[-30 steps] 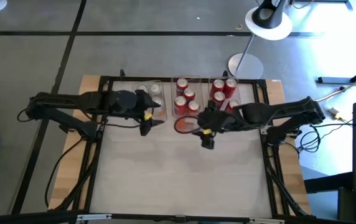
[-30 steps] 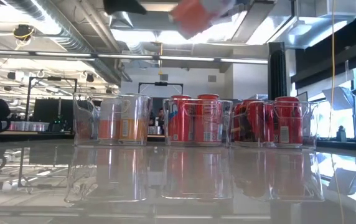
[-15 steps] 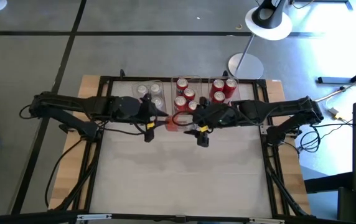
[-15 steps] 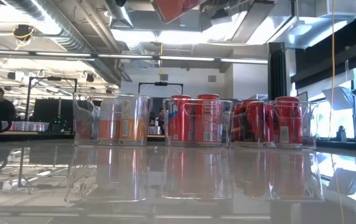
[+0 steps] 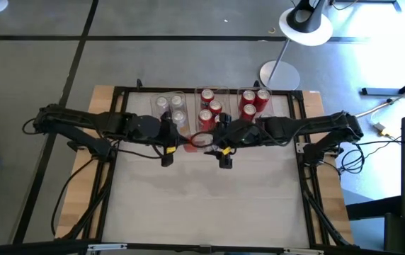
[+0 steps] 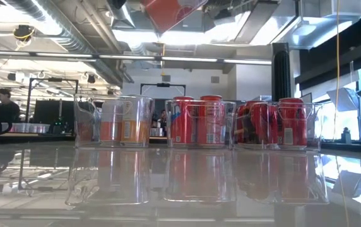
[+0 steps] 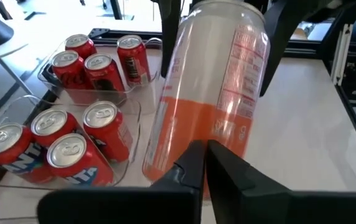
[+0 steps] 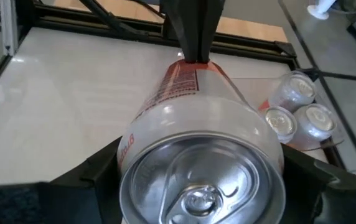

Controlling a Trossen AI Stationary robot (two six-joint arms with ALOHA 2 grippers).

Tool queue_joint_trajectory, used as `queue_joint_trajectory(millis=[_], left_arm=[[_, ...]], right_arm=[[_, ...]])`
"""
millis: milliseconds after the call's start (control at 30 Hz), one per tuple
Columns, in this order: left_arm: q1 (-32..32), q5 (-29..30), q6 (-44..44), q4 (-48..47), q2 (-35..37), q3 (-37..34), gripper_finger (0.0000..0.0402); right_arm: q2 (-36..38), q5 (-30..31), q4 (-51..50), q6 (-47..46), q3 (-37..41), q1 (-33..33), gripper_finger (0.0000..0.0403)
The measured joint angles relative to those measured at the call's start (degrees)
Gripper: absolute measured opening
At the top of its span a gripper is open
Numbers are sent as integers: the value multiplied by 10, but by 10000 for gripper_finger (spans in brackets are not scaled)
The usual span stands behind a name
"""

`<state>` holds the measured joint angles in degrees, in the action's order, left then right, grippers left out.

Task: Sort soda cans
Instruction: Put the pink white soda can into the left transparent bin

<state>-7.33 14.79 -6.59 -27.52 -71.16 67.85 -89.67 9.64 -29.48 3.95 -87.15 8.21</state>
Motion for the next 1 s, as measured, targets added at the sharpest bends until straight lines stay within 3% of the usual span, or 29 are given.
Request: queue_joint_trajectory(millis=[500, 800, 933, 1000], left_arm=[[2, 5, -2, -26, 1, 0, 4], [4, 26, -44, -95, 26, -1, 1], [-2, 26, -81, -95, 15, -45, 2], [-10, 25, -100, -51, 17, -83, 1]], right_arm=[[-7, 7, 42, 38, -1, -11, 290], [-21, -44, -102, -26, 43, -11, 288], [-26, -72, -111, -49, 75, -11, 289], [-36, -85, -101, -55, 91, -11, 290]])
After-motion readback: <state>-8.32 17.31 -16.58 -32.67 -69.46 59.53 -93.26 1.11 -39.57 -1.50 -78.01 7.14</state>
